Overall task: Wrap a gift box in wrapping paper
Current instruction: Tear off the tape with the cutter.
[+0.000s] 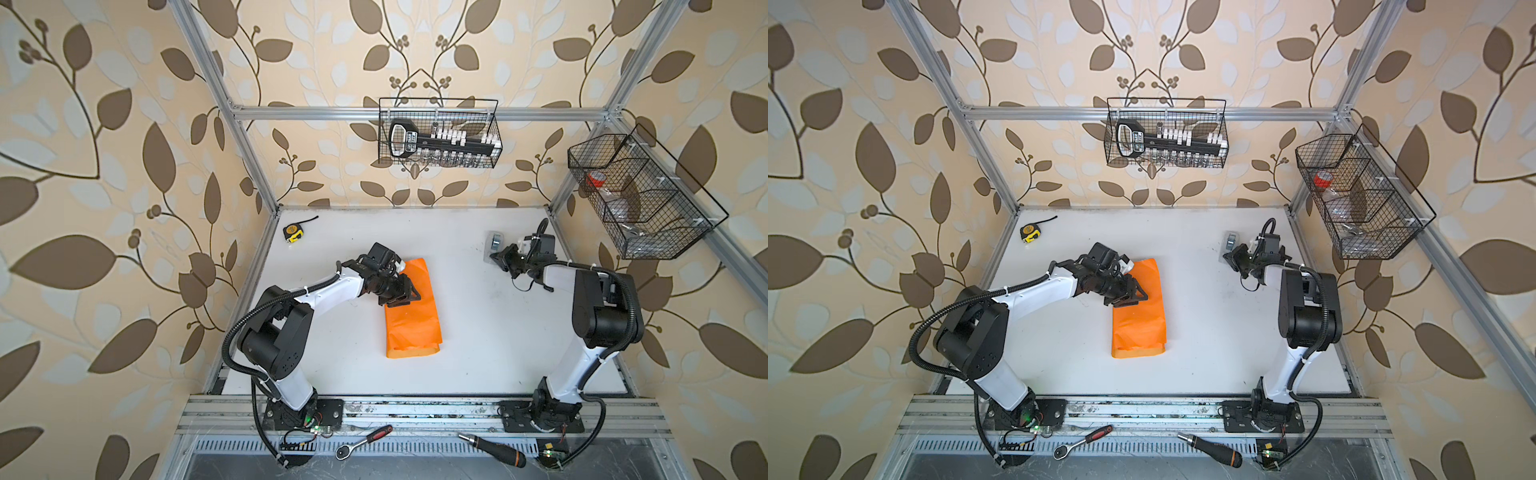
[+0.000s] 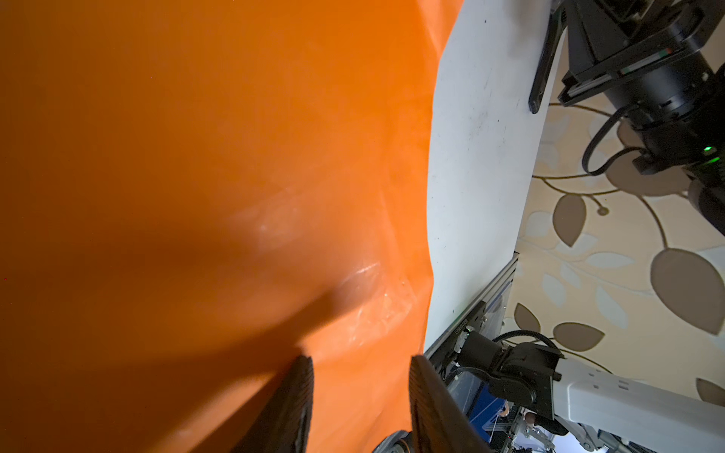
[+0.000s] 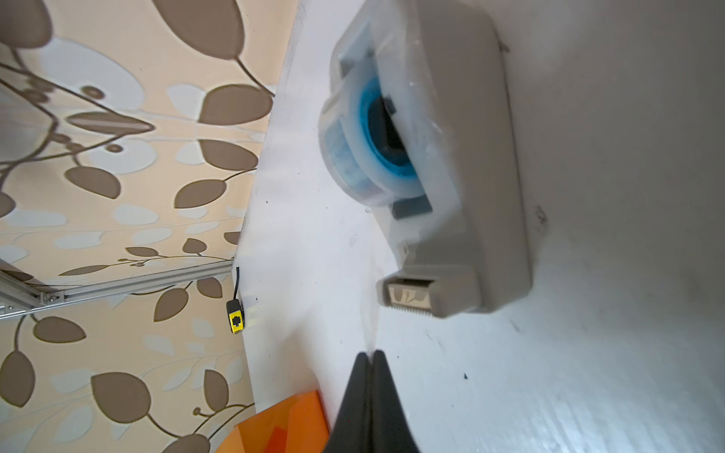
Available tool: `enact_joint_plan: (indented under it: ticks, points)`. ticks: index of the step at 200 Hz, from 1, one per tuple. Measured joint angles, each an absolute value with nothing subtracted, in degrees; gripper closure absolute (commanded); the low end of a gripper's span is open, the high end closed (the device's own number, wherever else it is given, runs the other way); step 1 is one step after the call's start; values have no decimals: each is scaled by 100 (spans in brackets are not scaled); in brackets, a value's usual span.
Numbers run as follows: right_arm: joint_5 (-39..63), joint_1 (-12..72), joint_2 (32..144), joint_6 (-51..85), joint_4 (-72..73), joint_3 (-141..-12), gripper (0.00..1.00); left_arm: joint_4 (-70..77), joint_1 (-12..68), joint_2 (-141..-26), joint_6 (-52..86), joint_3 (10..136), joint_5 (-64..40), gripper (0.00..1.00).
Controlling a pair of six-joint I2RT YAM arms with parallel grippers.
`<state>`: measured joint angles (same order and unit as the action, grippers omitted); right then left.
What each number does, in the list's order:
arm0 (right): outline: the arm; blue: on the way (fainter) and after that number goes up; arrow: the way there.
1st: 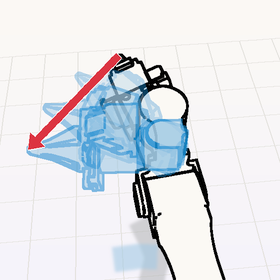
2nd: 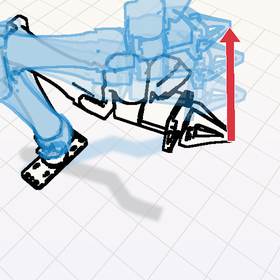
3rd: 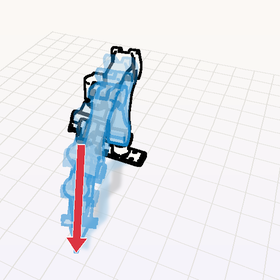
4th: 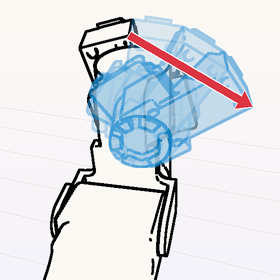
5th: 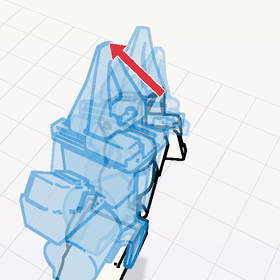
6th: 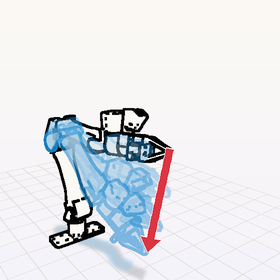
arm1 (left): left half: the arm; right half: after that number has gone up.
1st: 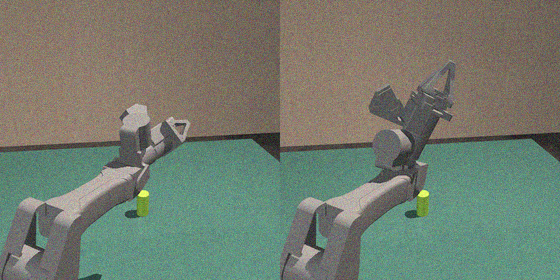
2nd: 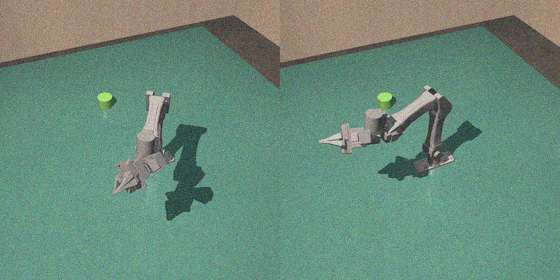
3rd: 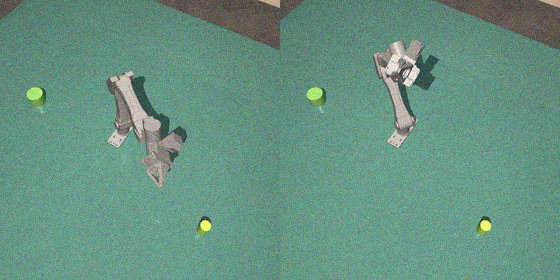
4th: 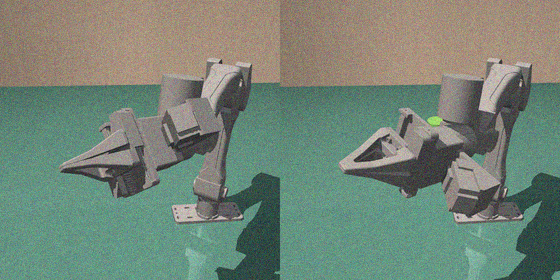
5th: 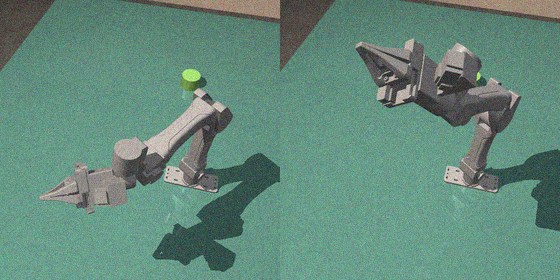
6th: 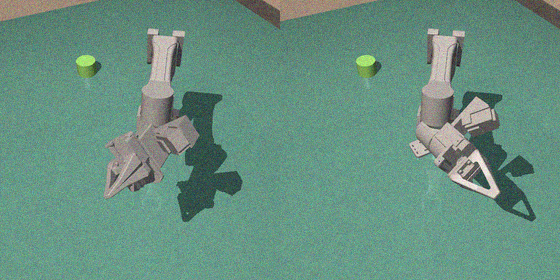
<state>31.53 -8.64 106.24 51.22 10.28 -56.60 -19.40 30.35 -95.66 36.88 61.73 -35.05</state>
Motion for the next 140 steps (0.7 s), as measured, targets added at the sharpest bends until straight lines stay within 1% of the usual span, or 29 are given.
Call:
enact_joint_plan:
  ticks: [63,93,140]
  points:
    - [2956,-864,10698,5098,836,-5675,100,-1925,3035,-9561,3688,6160,-3500,56]
    - [2716,-862,11069,5098,609,-5990,100,-1927,3035,-9553,3688,6160,-3494,56]
    - [2471,-788,11115,5103,-62,-6361,100,-1931,3035,-9553,3686,6163,-3489,56]
